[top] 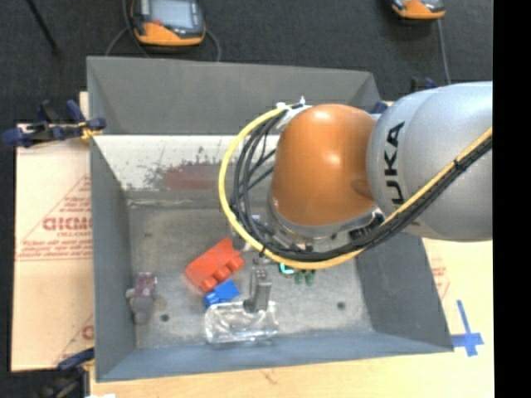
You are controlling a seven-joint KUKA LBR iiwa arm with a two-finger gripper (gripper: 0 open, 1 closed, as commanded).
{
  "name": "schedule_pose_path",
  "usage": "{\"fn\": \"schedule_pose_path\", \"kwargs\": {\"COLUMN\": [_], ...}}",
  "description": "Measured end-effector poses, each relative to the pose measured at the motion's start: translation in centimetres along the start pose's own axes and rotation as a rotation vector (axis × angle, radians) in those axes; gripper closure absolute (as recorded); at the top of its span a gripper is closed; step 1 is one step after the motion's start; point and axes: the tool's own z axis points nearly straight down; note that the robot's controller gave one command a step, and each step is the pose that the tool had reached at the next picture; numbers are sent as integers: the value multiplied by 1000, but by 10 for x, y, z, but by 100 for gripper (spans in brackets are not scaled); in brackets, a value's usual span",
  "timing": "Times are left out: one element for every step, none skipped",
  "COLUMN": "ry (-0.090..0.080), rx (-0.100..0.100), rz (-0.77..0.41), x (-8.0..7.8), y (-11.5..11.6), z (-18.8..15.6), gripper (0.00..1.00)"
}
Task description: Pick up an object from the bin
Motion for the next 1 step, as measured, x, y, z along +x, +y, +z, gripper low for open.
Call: {"fn": "schedule_pose_path", "kwargs": {"ry": [-3], "rx": [0], "rz": [-83], "x": [-85], "y": [-10], "z": [153], "gripper": [0]}}
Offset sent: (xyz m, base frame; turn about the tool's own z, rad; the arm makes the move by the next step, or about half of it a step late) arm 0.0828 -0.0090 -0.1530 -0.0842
